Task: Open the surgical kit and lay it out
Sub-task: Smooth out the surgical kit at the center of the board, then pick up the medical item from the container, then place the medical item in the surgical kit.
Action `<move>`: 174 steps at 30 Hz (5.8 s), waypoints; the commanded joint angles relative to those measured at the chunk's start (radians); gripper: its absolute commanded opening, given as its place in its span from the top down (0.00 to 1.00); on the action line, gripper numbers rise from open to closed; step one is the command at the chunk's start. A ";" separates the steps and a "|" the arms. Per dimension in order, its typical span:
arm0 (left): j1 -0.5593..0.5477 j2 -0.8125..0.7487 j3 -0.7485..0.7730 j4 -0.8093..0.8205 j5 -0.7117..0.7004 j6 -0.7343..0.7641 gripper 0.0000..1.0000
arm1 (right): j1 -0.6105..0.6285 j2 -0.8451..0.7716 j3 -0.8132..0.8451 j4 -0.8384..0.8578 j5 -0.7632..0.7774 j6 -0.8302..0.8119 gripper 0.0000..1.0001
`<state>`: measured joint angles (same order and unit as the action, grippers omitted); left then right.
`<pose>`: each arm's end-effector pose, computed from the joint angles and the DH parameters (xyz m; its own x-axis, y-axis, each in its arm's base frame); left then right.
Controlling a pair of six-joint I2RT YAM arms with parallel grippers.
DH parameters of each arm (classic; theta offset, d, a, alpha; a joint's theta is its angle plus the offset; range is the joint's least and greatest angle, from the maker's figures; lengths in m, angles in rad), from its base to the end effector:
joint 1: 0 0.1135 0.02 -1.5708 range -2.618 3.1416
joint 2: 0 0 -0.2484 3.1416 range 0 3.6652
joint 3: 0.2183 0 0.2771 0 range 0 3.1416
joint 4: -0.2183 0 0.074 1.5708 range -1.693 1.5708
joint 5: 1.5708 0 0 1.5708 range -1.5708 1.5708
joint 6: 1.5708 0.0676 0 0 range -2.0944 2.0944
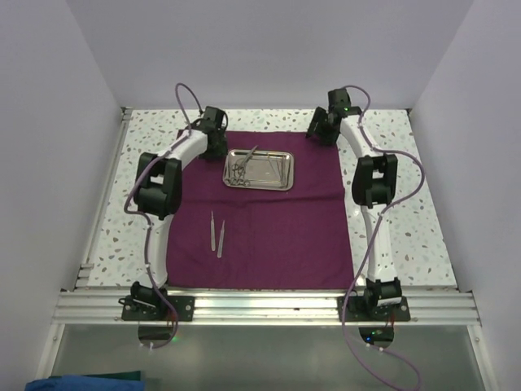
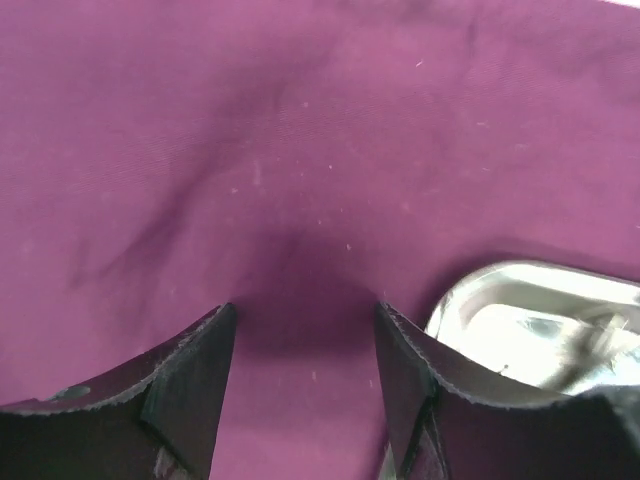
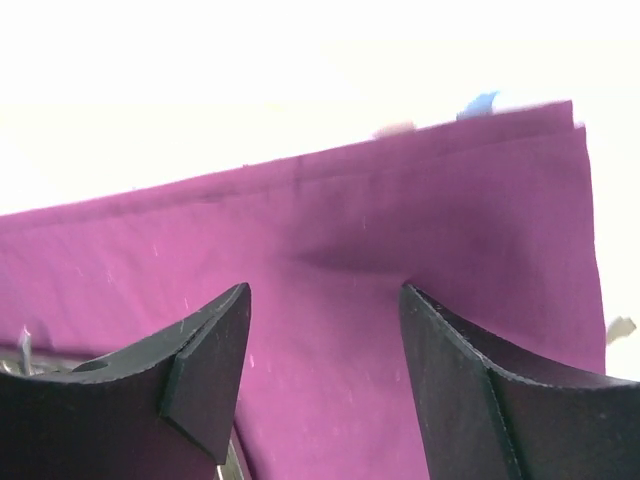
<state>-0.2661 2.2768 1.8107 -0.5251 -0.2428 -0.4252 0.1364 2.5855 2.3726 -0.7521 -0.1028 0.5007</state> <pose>0.5120 -0.1227 0.1177 -0.7882 -0.2002 -0.5819 -0.2162 0.9754 -0.0427 0.5821 0.0869 0.1300 -0.8072 0.3712 -0.4590 0.2215 0.9112 0.3473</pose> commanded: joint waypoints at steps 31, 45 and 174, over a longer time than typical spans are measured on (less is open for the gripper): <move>-0.028 -0.010 0.407 -0.072 0.043 -0.029 0.27 | -0.050 -0.543 -0.393 0.409 -0.233 0.093 0.28; -0.251 0.196 0.466 -0.009 0.008 -0.106 0.28 | -0.047 -1.324 -1.269 0.251 -0.187 0.030 0.28; -0.278 -0.708 -0.788 0.125 -0.069 -0.136 0.71 | 0.006 -1.394 -1.257 0.085 -0.161 -0.027 0.29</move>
<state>-0.5438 1.5654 0.9756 -0.4713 -0.3027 -0.5564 0.1402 1.2331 1.1194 -0.6430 -0.2939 0.4908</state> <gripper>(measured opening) 0.247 0.710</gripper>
